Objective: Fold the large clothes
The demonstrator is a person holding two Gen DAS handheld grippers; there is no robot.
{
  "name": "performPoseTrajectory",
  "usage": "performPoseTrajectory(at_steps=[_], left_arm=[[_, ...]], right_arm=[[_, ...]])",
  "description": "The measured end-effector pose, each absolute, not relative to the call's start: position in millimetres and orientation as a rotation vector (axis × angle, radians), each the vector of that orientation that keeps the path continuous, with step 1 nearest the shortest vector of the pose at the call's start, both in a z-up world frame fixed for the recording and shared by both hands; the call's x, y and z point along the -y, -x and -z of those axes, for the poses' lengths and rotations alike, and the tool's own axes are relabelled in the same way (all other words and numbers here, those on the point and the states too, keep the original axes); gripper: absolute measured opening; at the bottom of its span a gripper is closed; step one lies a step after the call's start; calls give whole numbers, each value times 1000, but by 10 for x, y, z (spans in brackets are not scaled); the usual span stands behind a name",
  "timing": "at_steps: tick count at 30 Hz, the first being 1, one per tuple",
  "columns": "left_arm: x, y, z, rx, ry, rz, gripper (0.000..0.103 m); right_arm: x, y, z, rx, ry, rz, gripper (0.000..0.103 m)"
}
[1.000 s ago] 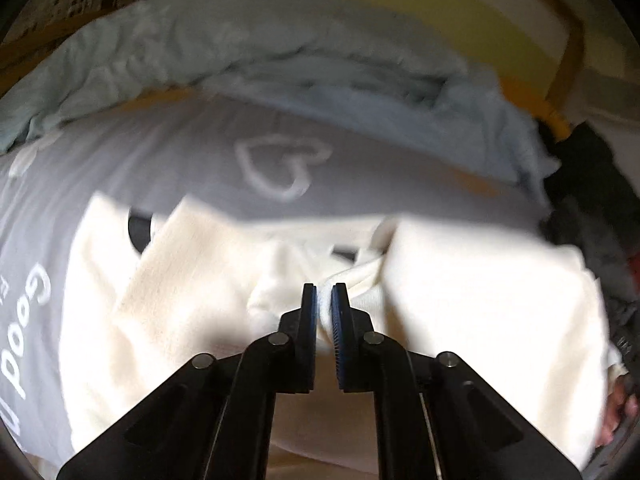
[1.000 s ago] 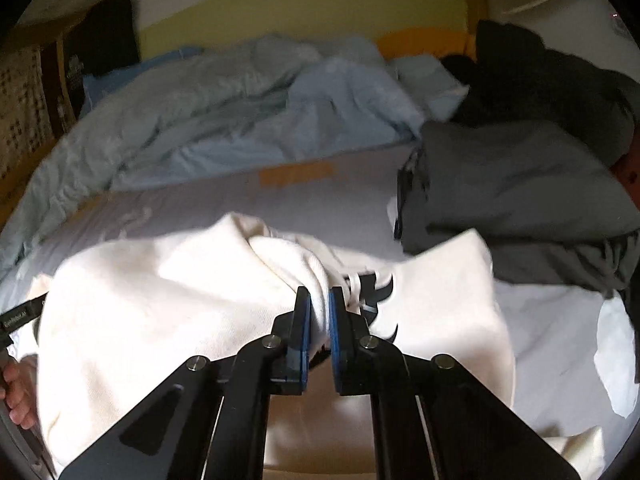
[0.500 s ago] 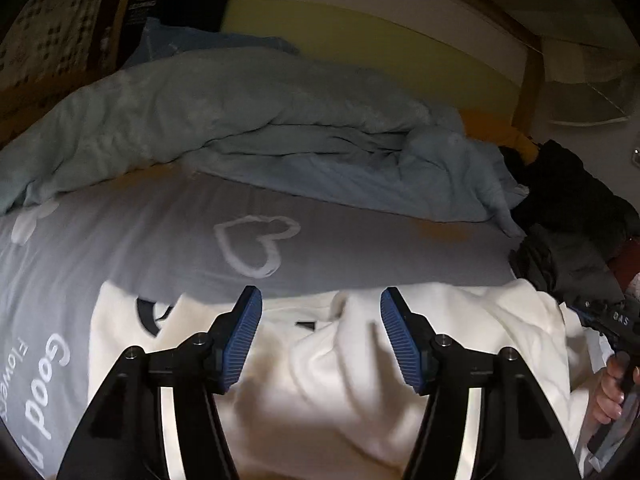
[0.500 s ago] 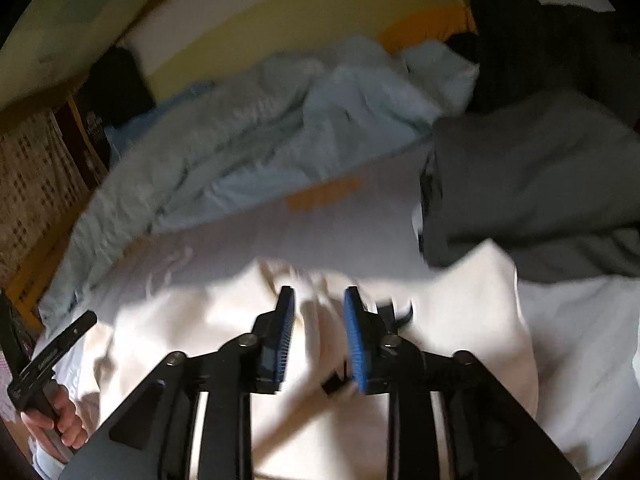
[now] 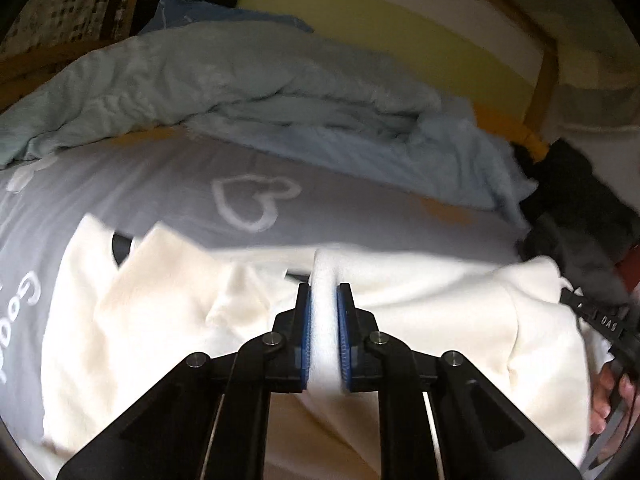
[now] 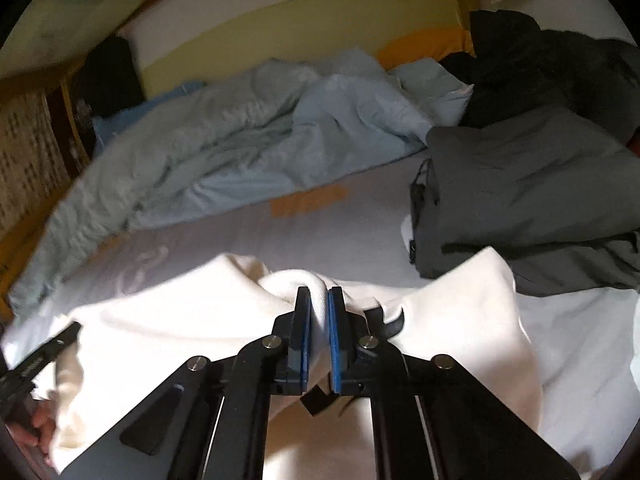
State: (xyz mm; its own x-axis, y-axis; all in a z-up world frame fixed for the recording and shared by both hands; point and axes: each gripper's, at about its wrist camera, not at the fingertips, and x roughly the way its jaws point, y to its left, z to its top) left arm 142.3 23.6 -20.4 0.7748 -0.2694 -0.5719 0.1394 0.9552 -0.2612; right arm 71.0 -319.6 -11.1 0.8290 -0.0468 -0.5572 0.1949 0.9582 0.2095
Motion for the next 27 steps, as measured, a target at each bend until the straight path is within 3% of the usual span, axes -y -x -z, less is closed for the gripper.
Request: performPoseTrajectory(at_steps=[5, 9, 11, 13, 20, 22, 24, 27], left_arm=[[-233, -1519, 300, -728, 209, 226, 15], [-236, -1297, 86, -643, 171, 251, 17], [-234, -1074, -124, -558, 151, 268, 36], [-175, -816, -280, -462, 99, 227, 43], [383, -189, -90, -498, -35, 388, 41], [477, -151, 229, -587, -61, 318, 35], [460, -153, 454, -664, -32, 307, 33], [413, -54, 385, -626, -45, 329, 32]], right_arm=[[3368, -791, 279, -657, -354, 119, 8], [3281, -731, 187, -657, -267, 105, 10], [3239, -579, 45, -631, -268, 89, 15], [3203, -411, -72, -610, -299, 47, 15], [2663, 291, -235, -568, -224, -39, 18], [2617, 478, -231, -568, -249, -58, 28], [2589, 680, -222, -558, -249, -58, 30], [2579, 907, -167, -547, -233, -16, 34]])
